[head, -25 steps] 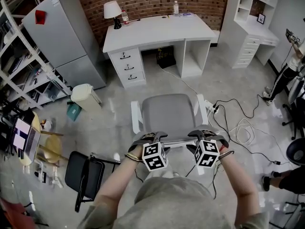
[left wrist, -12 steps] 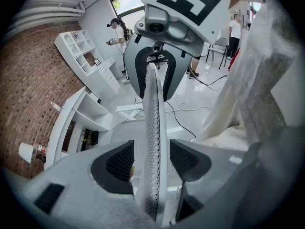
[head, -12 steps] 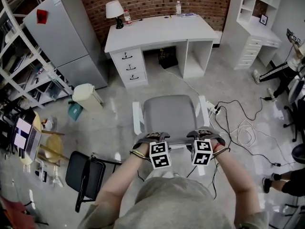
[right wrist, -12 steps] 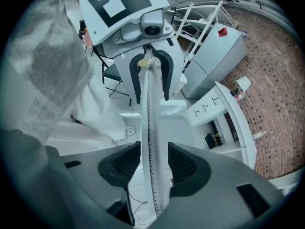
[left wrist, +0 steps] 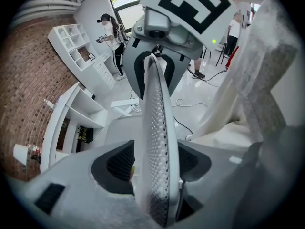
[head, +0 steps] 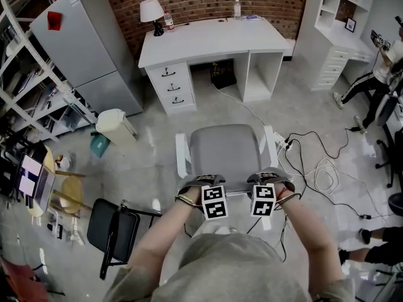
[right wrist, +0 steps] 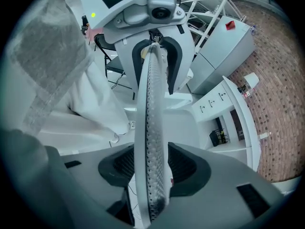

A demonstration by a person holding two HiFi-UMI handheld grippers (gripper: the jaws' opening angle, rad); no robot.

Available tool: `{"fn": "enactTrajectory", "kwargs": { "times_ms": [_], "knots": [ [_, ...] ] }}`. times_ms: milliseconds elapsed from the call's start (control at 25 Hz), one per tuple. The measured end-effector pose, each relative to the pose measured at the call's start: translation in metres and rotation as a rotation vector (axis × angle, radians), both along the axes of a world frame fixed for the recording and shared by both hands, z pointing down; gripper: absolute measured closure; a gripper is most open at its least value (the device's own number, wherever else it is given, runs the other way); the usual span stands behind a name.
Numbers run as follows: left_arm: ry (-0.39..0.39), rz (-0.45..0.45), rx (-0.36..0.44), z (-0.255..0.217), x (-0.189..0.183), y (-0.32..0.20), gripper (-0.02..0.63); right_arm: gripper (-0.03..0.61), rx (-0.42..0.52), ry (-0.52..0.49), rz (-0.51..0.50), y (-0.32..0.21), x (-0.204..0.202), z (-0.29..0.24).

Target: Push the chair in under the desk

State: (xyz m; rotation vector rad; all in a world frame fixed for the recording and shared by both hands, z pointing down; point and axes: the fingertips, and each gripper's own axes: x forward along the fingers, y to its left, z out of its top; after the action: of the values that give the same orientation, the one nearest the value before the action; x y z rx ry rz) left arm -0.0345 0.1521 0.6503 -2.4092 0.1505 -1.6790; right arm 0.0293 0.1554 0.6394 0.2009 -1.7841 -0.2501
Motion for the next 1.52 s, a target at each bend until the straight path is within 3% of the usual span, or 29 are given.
{"fn": "enactTrajectory", "kwargs": {
  "times_ms": [280, 520, 600, 760, 920, 1520],
  "knots": [
    [-0.012, -0.016, -0.03, 0.013, 0.001, -0.003, 0.38, 0.42, -0.007, 0.023, -0.012, -0.003, 0.003, 0.016],
    [0.003, -0.039, -0.106, 0.016, 0.001, 0.001, 0.383, 0.42, -0.003, 0.047, -0.051, -0.002, 0.004, 0.02],
    [-0.003, -0.027, -0.115, 0.015, 0.001, 0.004, 0.396, 0.46, 0.027, 0.07, -0.086, 0.001, 0.005, 0.021],
    [-0.036, 0.031, -0.072, 0.015, 0.001, 0.009, 0.485, 0.538, 0.121, 0.098, -0.147, -0.001, 0.006, 0.02],
    [-0.05, 0.056, -0.036, 0.018, 0.0, 0.009, 0.532, 0.552, 0.137, 0.096, -0.154, -0.001, 0.005, 0.023],
    [-0.056, 0.066, -0.026, 0.019, -0.002, 0.006, 0.554, 0.563, 0.149, 0.095, -0.152, -0.005, 0.003, 0.023]
  ]
}}
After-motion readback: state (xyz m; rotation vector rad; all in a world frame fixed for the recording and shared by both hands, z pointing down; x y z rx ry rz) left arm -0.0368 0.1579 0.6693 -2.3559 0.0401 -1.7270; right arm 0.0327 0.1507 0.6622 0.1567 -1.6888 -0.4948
